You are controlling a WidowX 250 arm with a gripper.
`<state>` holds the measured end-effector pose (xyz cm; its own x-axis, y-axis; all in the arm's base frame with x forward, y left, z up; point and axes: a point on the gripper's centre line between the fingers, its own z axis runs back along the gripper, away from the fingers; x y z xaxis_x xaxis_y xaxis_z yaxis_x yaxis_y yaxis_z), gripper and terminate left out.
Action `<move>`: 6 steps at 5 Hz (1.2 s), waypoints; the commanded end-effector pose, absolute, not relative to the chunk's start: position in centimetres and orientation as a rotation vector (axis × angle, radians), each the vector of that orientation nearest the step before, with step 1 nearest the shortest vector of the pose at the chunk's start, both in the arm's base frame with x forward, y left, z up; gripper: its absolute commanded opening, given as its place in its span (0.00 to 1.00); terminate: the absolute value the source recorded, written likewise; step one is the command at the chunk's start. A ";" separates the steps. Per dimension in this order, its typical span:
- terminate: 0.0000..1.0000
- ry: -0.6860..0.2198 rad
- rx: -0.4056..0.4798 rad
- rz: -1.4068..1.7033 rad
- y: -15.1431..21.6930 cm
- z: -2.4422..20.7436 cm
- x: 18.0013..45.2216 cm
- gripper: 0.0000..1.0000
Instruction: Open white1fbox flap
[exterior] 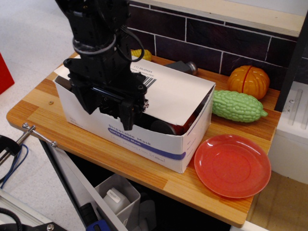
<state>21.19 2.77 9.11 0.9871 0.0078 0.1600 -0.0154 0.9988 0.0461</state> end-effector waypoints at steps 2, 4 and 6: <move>0.00 -0.218 0.042 -0.020 3.6 9.5 22.7 1.00; 0.00 -0.213 0.066 0.003 3.6 11.2 22.7 1.00; 0.00 -0.247 0.140 0.002 4.1 14.0 24.6 1.00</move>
<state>24.18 4.21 13.32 0.9774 -0.0133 0.2111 -0.0167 0.9900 0.1398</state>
